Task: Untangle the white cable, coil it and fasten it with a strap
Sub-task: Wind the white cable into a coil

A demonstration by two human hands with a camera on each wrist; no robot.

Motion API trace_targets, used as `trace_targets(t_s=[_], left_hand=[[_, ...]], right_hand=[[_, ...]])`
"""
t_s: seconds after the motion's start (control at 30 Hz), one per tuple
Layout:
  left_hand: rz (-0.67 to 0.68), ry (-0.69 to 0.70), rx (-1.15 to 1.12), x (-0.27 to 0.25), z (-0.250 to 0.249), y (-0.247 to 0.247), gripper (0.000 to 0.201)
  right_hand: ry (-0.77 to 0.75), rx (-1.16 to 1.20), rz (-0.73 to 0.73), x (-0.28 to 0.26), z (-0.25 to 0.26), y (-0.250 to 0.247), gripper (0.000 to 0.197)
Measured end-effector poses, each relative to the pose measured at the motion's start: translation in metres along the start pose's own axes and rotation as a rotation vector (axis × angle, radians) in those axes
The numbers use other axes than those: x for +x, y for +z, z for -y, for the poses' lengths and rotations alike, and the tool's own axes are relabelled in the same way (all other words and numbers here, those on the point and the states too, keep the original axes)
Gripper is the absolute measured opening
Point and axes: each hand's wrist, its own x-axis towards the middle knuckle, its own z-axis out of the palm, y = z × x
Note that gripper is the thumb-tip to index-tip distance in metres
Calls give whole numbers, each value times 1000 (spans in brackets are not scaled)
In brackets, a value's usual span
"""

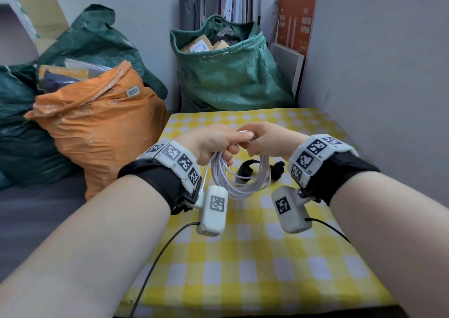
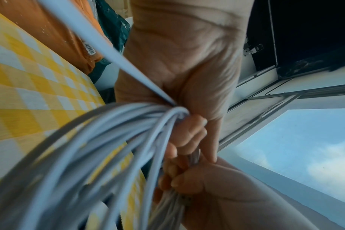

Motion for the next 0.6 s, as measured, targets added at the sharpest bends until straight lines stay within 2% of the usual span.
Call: trace_targets(t_s=[0.07,0.13,0.23,0.33,0.47,0.6], left_hand=[[20,37,-43,2,1,-2,14],[19,107,-103,4,3,-4,3],[-35,191,-206,5,2,-9,9],[-59,224,-324,4,1,-10,8],[-102,253,-375,4,0,-8,16],[-116,232,-380,2,-3,-8,10]], right_hand=[[25,109,-76,2,-3,1,25],[66,267,-226,4,-6,-1,22],[146,531,-339,5,-11,-7,28],[204,658,-301,3,-11,-11,27],[202,618,-213,2,-7,-13,22],[171,609,-121,1,-5,-12,21]])
